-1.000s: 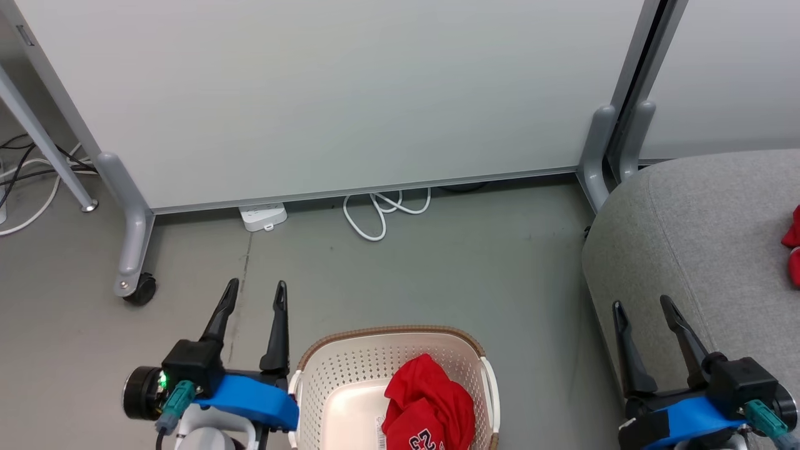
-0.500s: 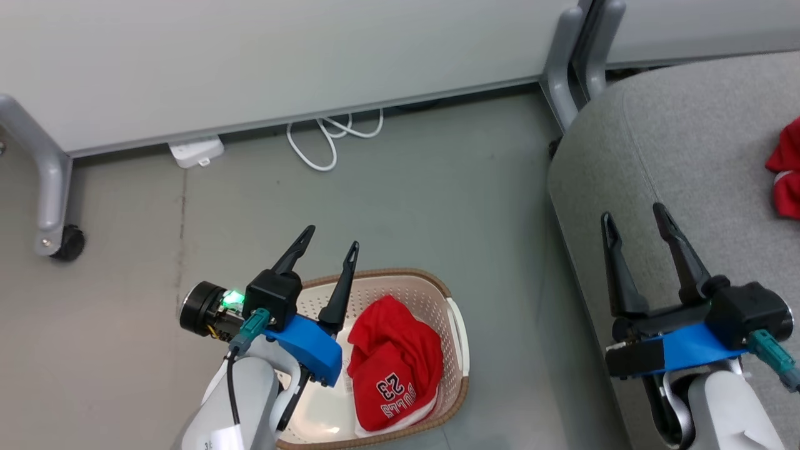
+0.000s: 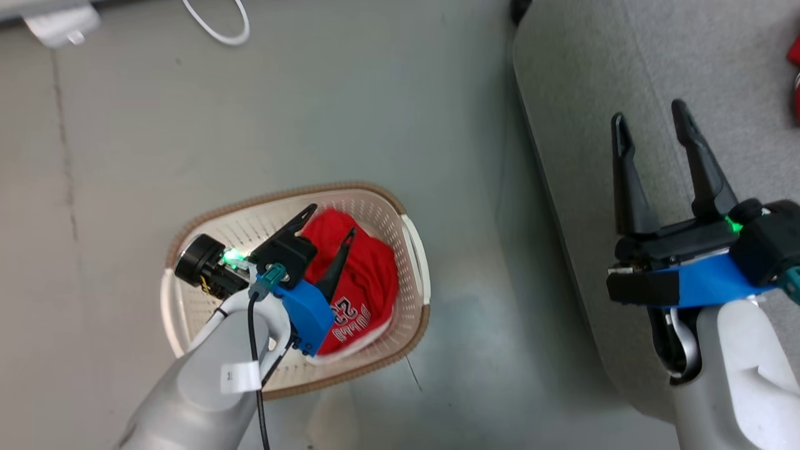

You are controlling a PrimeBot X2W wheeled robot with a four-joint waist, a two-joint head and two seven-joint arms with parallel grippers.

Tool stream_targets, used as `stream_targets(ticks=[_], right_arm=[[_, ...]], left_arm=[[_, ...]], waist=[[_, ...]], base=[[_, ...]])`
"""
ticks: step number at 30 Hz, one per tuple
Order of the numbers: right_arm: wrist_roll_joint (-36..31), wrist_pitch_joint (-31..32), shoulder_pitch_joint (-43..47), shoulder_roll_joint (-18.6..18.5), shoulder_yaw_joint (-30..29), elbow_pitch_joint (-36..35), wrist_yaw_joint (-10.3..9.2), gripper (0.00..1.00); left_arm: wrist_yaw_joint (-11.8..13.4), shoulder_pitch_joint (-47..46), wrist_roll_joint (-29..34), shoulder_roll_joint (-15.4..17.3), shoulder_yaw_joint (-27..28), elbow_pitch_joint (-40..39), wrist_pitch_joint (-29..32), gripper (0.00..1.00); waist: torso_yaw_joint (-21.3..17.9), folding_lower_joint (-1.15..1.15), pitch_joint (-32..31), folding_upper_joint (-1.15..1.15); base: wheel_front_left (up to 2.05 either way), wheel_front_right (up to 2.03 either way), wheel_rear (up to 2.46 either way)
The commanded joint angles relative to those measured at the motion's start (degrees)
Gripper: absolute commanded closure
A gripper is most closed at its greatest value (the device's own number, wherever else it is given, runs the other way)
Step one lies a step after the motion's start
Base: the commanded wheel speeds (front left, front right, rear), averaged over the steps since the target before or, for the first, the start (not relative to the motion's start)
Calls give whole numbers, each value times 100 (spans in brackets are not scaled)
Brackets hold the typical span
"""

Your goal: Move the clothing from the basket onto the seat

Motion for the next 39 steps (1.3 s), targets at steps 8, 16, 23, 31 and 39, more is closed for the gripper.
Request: stream_targets(ticks=[8,16,23,31,39], right_arm=[[-55,-21,-508,40,27,-242,1,0],[-71,-21,-775,51,92,-424,1,0],[-87,-20,-946,63,118,-572,1,0],[-89,-21,-984,71,89,-687,1,0],[-106,-20,-938,85,52,-864,1,0]], left_arm=[[-2,-853,-305,149,-949,836,-15,0],[-3,-1424,-529,254,-1685,1476,-15,0],[-3,-1811,-848,323,-2231,2054,31,0],[-3,-2118,-1058,404,-2644,2375,264,0],[-4,-2421,-1196,386,-2921,2566,537,0]], waist=[[-278,-1,1265,0],[-374,-1,1959,0],[-462,-1,2445,0],[-532,-1,2847,0],[-567,-1,3097,0]], base=[[0,0,0],[0,0,0],[0,0,0],[0,0,0],[0,0,0]])
